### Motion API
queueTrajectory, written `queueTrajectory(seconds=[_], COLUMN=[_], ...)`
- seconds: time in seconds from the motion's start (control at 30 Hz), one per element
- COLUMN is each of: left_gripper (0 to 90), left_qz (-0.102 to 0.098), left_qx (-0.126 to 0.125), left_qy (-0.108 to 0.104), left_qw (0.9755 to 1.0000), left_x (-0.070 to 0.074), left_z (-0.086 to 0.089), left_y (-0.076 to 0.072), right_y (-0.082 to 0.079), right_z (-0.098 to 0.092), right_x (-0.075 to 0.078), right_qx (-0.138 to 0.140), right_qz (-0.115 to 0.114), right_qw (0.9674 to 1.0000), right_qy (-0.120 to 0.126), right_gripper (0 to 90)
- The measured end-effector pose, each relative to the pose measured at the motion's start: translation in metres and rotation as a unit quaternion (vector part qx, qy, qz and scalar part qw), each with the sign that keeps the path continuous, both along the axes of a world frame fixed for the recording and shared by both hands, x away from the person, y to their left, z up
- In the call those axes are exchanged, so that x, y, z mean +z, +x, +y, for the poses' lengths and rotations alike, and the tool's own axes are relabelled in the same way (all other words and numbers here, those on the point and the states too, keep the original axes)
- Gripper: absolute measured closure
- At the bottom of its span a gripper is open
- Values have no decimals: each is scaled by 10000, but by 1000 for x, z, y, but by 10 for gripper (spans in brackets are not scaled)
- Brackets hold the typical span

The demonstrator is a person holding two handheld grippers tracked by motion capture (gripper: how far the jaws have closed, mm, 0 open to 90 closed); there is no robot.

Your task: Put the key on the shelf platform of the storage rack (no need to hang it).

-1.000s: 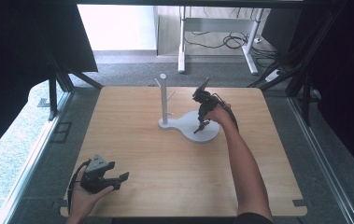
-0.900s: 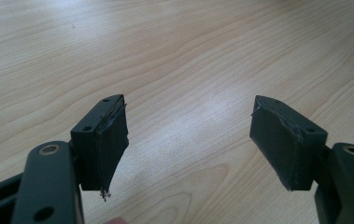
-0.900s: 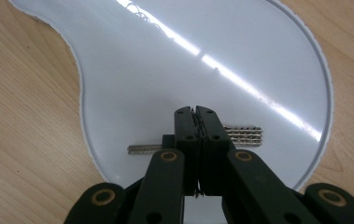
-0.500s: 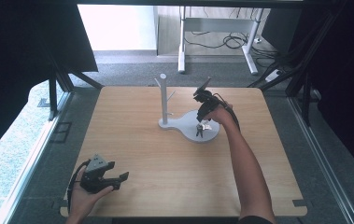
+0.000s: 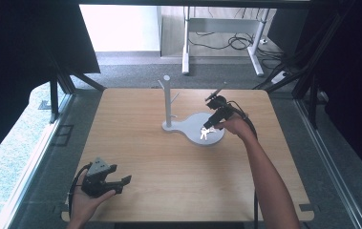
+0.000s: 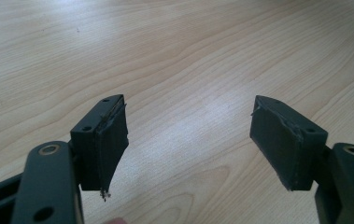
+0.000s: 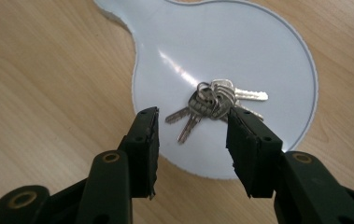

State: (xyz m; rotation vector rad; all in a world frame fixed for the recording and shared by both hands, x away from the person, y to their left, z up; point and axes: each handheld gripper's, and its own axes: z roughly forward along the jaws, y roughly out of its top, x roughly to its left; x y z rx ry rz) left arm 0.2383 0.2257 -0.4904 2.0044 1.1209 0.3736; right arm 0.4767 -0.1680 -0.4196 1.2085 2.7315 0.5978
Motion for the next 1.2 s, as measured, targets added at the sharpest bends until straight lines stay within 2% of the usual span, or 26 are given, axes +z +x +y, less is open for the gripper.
queueTrajectory(seconds=[0.2, 0.33, 0.57, 0.83, 1.07, 1.2], left_gripper=[278, 279, 278, 279, 279, 279], left_qz=[18, 29, 23, 29, 48, 44], left_qx=[-22, -33, -60, -88, -96, -97], left_qy=[30, 43, 61, 98, 129, 133], left_qw=[10000, 10000, 10000, 9999, 9999, 9999], left_x=[-1, -2, -1, -2, -3, -3], left_z=[-3, -4, -8, -12, -16, -16], left_y=[0, 0, -1, -1, -2, -2], right_y=[-26, -46, -85, -126, -152, -163], right_z=[-20, -37, -68, -104, -126, -130], right_x=[8, 12, 9, -9, -36, -56], right_qx=[81, 88, 103, -84, -292, -395], right_qz=[-194, -367, -620, -835, -914, -898], right_qw=[9998, 9990, 9969, 9936, 9903, 9905], right_qy=[62, 252, 474, 759, 1000, 963], right_gripper=[530, 529, 527, 520, 514, 511])
